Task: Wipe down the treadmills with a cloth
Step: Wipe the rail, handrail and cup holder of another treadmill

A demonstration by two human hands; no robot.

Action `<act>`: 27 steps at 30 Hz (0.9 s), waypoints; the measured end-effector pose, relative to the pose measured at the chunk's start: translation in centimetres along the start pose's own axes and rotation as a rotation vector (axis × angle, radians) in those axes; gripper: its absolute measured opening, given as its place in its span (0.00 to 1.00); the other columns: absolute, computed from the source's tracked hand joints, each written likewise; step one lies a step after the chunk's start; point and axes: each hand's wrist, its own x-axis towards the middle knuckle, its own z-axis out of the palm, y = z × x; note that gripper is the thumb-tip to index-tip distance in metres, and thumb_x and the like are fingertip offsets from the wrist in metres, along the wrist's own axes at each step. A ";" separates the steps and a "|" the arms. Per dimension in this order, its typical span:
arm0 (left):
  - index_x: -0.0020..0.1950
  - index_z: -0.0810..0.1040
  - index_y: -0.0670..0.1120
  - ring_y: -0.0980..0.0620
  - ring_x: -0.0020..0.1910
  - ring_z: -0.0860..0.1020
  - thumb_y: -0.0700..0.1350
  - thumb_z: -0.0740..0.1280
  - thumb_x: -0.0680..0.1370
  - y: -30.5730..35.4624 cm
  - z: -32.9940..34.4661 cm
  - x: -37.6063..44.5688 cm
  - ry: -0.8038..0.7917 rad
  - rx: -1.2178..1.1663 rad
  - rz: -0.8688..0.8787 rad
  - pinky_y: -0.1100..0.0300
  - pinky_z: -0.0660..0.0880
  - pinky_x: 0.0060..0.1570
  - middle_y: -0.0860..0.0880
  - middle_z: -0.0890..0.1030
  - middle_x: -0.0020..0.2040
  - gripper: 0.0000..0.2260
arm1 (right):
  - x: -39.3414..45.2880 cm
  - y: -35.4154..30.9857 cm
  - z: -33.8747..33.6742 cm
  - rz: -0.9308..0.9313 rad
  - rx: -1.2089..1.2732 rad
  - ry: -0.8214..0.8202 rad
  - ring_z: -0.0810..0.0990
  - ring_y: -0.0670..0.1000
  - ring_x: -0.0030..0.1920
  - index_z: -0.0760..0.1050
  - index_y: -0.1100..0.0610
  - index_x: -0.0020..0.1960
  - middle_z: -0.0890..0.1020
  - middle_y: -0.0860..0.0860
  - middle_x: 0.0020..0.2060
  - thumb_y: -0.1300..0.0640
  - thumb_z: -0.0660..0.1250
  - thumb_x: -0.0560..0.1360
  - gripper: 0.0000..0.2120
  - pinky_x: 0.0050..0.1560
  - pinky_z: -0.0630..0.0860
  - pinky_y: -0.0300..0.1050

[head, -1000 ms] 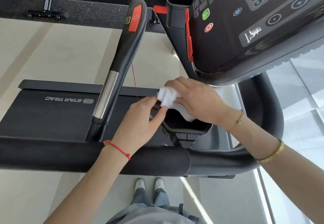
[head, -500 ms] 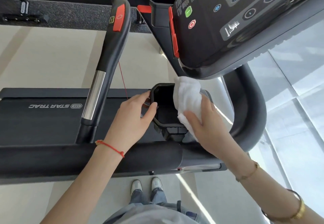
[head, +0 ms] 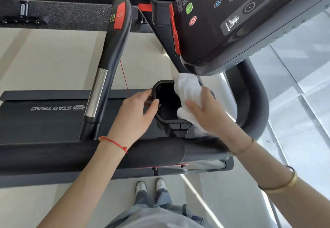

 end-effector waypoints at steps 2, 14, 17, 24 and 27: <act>0.67 0.76 0.51 0.55 0.50 0.80 0.52 0.61 0.80 0.0 0.0 -0.1 0.000 0.002 0.004 0.55 0.78 0.54 0.54 0.81 0.51 0.17 | 2.4 -0.6 -0.7 -0.008 -0.037 -0.024 0.72 0.54 0.54 0.63 0.61 0.68 0.74 0.56 0.58 0.51 0.61 0.81 0.21 0.45 0.58 0.36; 0.66 0.77 0.54 0.68 0.44 0.77 0.50 0.59 0.82 -0.2 -0.4 -0.2 -0.004 -0.036 -0.027 0.79 0.68 0.42 0.61 0.79 0.42 0.14 | -2.8 0.4 -5.4 -0.613 -0.088 -0.229 0.60 0.34 0.72 0.58 0.51 0.75 0.65 0.39 0.71 0.49 0.60 0.81 0.25 0.68 0.56 0.27; 0.63 0.79 0.50 0.53 0.47 0.80 0.50 0.54 0.83 -0.2 -0.7 -0.3 0.007 -0.057 -0.041 0.69 0.71 0.46 0.46 0.83 0.47 0.16 | -3.3 -0.3 -3.1 -0.714 -0.382 -0.299 0.56 0.45 0.77 0.59 0.58 0.76 0.64 0.49 0.74 0.47 0.56 0.81 0.27 0.75 0.51 0.35; 0.63 0.80 0.48 0.66 0.39 0.76 0.49 0.55 0.83 0.3 -0.7 -0.3 0.033 -0.067 -0.061 0.78 0.67 0.40 0.52 0.83 0.45 0.16 | -1.9 -3.7 -0.1 -0.656 -0.509 -0.306 0.76 0.53 0.49 0.71 0.60 0.59 0.77 0.54 0.52 0.43 0.54 0.81 0.22 0.51 0.67 0.42; 0.68 0.77 0.48 0.68 0.41 0.76 0.48 0.58 0.83 0.1 -0.5 -0.3 0.030 -0.067 -0.070 0.81 0.66 0.45 0.52 0.83 0.54 0.16 | -3.0 -2.1 -1.6 -0.684 -0.595 -0.263 0.77 0.52 0.52 0.72 0.57 0.63 0.79 0.50 0.54 0.40 0.51 0.81 0.24 0.52 0.67 0.41</act>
